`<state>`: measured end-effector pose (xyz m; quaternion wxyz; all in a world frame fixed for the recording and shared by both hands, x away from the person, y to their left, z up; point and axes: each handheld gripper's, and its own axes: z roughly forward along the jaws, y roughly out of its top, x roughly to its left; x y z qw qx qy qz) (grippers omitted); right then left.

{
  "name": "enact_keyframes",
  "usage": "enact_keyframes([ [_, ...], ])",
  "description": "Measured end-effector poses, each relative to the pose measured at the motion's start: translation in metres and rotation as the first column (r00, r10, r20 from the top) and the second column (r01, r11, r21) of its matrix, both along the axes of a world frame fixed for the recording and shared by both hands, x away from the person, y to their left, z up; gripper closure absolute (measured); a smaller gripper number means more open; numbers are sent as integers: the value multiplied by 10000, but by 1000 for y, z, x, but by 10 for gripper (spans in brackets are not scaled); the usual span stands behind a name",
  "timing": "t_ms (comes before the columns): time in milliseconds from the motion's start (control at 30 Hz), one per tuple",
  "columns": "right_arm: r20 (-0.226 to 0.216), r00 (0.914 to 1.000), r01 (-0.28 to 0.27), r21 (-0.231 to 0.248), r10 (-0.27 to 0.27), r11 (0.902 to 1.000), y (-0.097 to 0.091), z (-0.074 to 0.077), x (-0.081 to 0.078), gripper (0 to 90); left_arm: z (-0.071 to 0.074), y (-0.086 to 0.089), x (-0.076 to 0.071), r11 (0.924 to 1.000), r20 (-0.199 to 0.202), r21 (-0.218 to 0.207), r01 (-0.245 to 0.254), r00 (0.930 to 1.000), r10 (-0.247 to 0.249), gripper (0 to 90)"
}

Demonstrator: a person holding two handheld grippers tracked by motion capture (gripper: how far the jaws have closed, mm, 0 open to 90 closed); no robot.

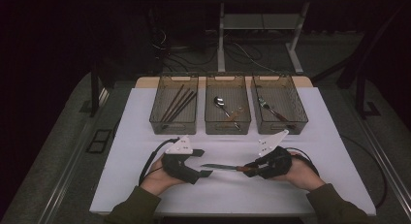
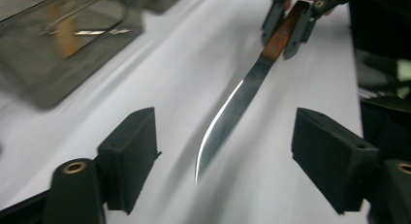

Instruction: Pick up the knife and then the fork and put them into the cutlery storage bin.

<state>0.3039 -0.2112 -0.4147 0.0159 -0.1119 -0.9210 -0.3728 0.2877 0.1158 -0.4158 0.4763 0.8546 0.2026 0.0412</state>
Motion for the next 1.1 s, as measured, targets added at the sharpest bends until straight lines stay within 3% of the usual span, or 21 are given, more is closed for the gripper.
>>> enact_keyframes([
  [200, 174, 9980, 606, 94, -608, 9981, -14, 3, 8, 751, -7, 22, -9, 9942, 267, -123, -1069, 9939, 1072, 123],
  [367, 31, 9918, 1275, 357, -1277, 9912, -21, 8, 10, 750, -17, 35, -13, 9863, 133, -100, -1646, 9863, 1647, 23],
  [400, 246, 9912, 1298, 249, -1304, 9912, -24, 9, 12, 750, -18, 37, -15, 9849, 76, -116, -1728, 9849, 1729, 20],
  [500, -2, 9835, 1805, 474, -1807, 9824, -28, 13, 14, 750, -19, 40, -19, 9828, 92, -133, -1840, 9829, 1841, 0],
  [633, 78, 9748, 2219, 681, -2229, 9727, -36, 20, 20, 750, -20, 40, -18, 9828, 61, -80, -1842, 9829, 1843, 0],
  [967, 273, 9592, 2775, 1016, -2815, 9553, -48, 36, 30, 750, -22, 40, -17, 9811, 75, -93, -1933, 9811, 1934, 0],
  [1100, 293, 9451, 3207, 1067, -3254, 9412, -55, 43, 37, 750, -23, 39, -16, 9809, 4, -54, -1943, 9809, 1943, 0],
])
